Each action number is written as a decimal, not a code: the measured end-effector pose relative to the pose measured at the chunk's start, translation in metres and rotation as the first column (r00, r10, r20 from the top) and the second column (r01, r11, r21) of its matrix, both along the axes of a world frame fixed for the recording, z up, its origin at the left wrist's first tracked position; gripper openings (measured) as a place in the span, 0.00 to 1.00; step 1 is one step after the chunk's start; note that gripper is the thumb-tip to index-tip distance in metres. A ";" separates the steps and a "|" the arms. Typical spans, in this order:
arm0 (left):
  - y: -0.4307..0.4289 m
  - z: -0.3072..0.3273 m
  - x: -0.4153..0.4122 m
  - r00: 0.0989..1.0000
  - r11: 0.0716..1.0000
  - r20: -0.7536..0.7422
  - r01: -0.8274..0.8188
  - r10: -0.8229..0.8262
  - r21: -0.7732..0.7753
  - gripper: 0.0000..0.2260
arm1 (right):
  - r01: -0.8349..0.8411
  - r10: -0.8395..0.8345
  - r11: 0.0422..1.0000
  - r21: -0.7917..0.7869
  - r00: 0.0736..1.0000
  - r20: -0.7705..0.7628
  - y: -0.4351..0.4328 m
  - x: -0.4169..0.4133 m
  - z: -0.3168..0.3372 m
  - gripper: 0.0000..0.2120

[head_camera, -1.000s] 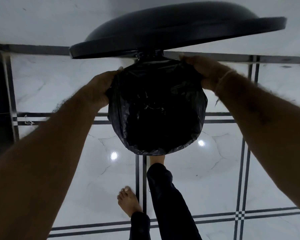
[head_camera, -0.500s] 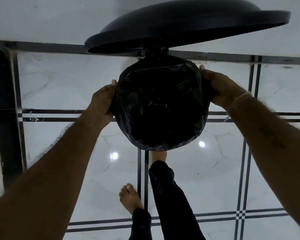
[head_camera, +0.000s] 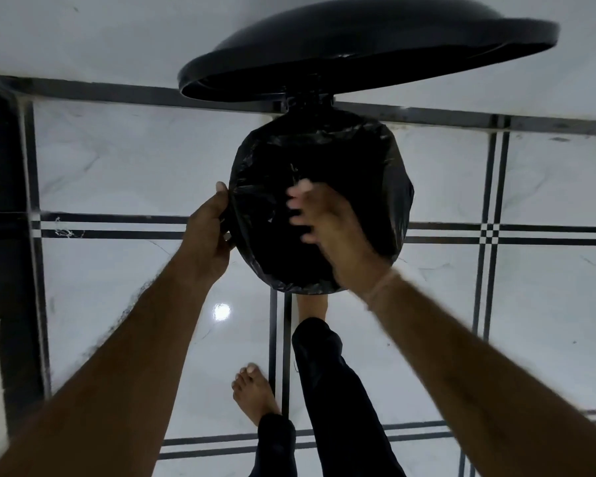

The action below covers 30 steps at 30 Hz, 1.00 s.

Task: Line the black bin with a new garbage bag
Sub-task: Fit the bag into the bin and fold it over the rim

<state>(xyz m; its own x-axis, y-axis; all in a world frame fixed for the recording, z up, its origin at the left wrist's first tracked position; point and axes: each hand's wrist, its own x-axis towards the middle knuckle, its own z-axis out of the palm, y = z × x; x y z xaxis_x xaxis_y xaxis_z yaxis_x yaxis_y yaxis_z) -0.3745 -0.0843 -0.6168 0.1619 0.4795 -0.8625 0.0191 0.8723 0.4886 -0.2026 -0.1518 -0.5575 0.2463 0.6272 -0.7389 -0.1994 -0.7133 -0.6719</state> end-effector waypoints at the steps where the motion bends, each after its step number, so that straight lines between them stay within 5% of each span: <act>1: -0.001 0.001 -0.002 1.000 1.000 0.012 0.003 -0.003 0.006 0.18 | -0.058 0.050 0.995 -0.078 0.994 -0.098 0.006 -0.020 -0.002 0.23; 8: -0.001 0.003 -0.005 1.000 0.999 0.010 -0.025 0.025 0.028 0.13 | -0.043 0.001 0.984 -0.170 0.971 -0.239 0.032 -0.072 -0.021 0.25; 11: -0.002 0.004 -0.005 0.999 0.999 0.030 -0.037 0.036 0.019 0.13 | -0.238 0.241 0.963 -0.123 0.970 0.016 0.014 -0.045 -0.028 0.25; 12: -0.002 0.003 -0.005 0.998 0.999 0.036 -0.043 0.042 0.018 0.13 | -0.414 0.440 0.895 -0.166 0.880 0.178 0.008 -0.030 -0.031 0.25; 14: -0.002 0.003 -0.004 0.998 0.998 0.038 -0.055 0.055 0.014 0.12 | -0.691 0.792 0.603 -0.399 0.461 0.400 -0.007 0.001 -0.035 0.26; 16: -0.003 0.004 -0.002 0.996 0.996 0.020 -0.087 0.087 0.000 0.11 | -0.713 0.907 0.339 -0.613 0.075 0.415 -0.018 0.031 -0.036 0.28; 20: -0.003 0.007 0.000 0.995 0.995 -0.016 -0.102 0.102 0.002 0.11 | -0.621 0.920 0.085 -0.779 -0.251 0.301 -0.021 0.064 -0.023 0.25; 23: -0.004 0.009 0.002 0.995 0.996 -0.037 -0.088 0.088 0.018 0.12 | -0.664 0.886 0.124 -0.737 -0.261 0.384 -0.017 0.059 -0.019 0.24; 26: -0.004 0.011 0.004 0.997 0.997 -0.046 -0.068 0.069 0.032 0.12 | -0.671 0.854 0.342 -0.658 -0.070 0.515 -0.005 0.059 -0.021 0.27; 30: -0.004 0.014 0.006 0.995 0.997 -0.066 -0.072 0.074 0.033 0.13 | -0.640 0.857 0.436 -0.633 0.080 0.509 -0.001 0.072 -0.025 0.20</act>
